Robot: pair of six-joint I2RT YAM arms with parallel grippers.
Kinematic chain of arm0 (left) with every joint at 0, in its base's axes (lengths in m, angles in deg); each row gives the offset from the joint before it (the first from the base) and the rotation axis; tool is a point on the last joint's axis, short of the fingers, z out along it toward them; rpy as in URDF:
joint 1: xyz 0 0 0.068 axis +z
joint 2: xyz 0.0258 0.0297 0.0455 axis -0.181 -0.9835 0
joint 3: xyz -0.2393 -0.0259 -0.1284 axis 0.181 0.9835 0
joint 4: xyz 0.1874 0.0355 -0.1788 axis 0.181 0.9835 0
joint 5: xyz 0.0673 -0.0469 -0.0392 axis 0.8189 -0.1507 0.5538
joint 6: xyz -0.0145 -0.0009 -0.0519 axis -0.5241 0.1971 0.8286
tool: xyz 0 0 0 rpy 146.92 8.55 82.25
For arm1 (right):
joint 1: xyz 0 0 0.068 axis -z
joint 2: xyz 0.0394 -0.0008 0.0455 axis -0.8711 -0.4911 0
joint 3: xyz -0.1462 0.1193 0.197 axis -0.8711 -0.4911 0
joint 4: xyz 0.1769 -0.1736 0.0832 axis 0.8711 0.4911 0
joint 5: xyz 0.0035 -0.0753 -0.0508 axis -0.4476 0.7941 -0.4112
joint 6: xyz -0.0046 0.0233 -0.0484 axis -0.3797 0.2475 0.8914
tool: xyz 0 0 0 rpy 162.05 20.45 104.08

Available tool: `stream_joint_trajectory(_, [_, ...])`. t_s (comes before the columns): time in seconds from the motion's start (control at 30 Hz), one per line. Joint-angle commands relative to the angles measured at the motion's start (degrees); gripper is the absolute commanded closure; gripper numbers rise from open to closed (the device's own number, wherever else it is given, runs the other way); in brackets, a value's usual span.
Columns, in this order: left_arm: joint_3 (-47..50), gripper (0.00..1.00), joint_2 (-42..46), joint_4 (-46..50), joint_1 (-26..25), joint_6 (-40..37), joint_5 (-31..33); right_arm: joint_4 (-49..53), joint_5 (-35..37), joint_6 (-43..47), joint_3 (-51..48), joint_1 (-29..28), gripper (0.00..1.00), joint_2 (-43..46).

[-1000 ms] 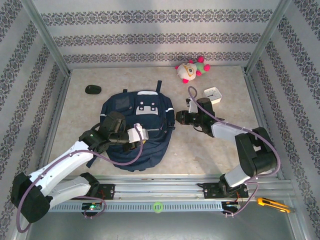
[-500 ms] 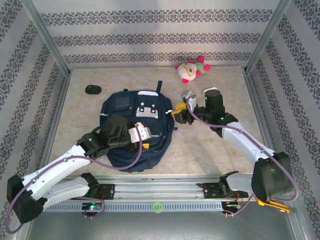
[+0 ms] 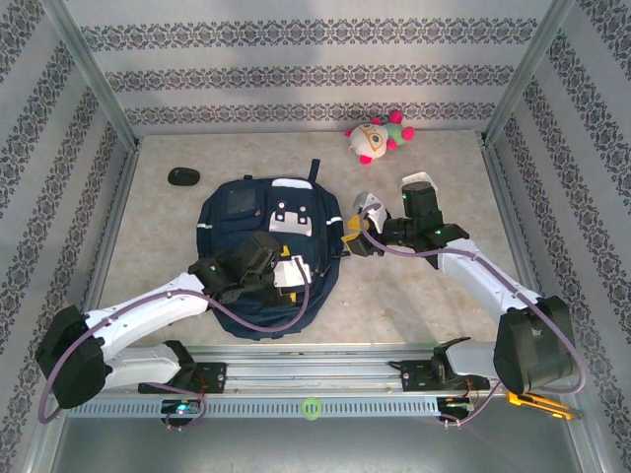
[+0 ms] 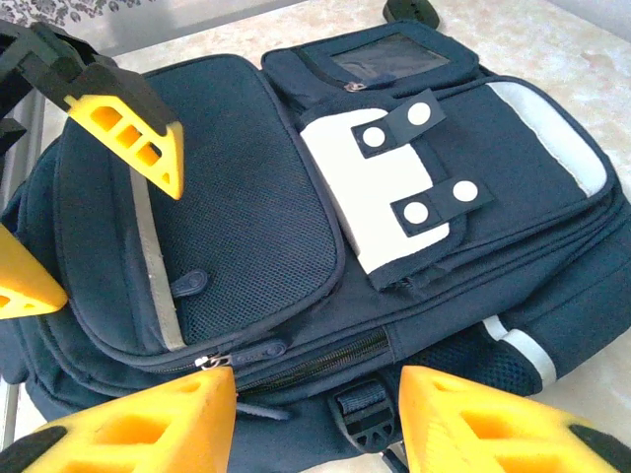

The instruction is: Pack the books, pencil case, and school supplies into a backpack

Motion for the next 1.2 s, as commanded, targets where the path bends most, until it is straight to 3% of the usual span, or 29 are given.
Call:
stream_joint_trajectory(0.0, [-1.2,0.06,-2.0,-2.5,-0.5,-5.2,2.9,1.5,-2.7,2.8,0.7,0.7,0.52,-0.9])
stream_joint_trajectory(0.17, [-2.5,0.06,-4.7,-2.9,-0.4,-6.5,4.8,3.0,-2.9,4.1,1.5,0.8,0.51,-1.3])
stream_joint_trajectory(0.23, [-2.4,0.21,-3.9,-3.1,0.1,-5.2,4.4,4.9,-2.3,7.3,1.6,0.7,0.51,-1.5])
stream_joint_trajectory(0.3, [-1.6,0.24,-1.7,-3.0,1.4,-3.7,2.9,7.5,-0.1,13.0,1.3,0.1,0.52,-1.6])
stream_joint_trajectory(0.43, [1.8,0.23,4.2,-3.4,4.8,-1.2,0.4,13.5,6.5,26.1,1.7,-3.6,0.52,-2.7])
stream_joint_trajectory(0.63, [4.5,0.23,8.8,-4.0,9.0,1.8,-2.2,17.0,13.7,37.9,5.1,-10.8,0.52,-9.4])
stream_joint_trajectory(0.87, [5.2,0.22,9.4,-5.0,9.9,1.7,-4.2,17.2,13.9,42.5,10.2,-13.0,0.54,-17.6])
stream_joint_trajectory(1.03, [5.4,0.14,11.0,-3.0,9.9,-3.0,-12.5,17.5,13.7,43.7,10.9,-13.1,0.55,-20.0])
stream_joint_trajectory(1.17, [5.0,0.13,9.3,-4.5,9.8,-5.4,-14.1,17.0,13.6,43.5,10.5,-13.0,0.54,-20.1])
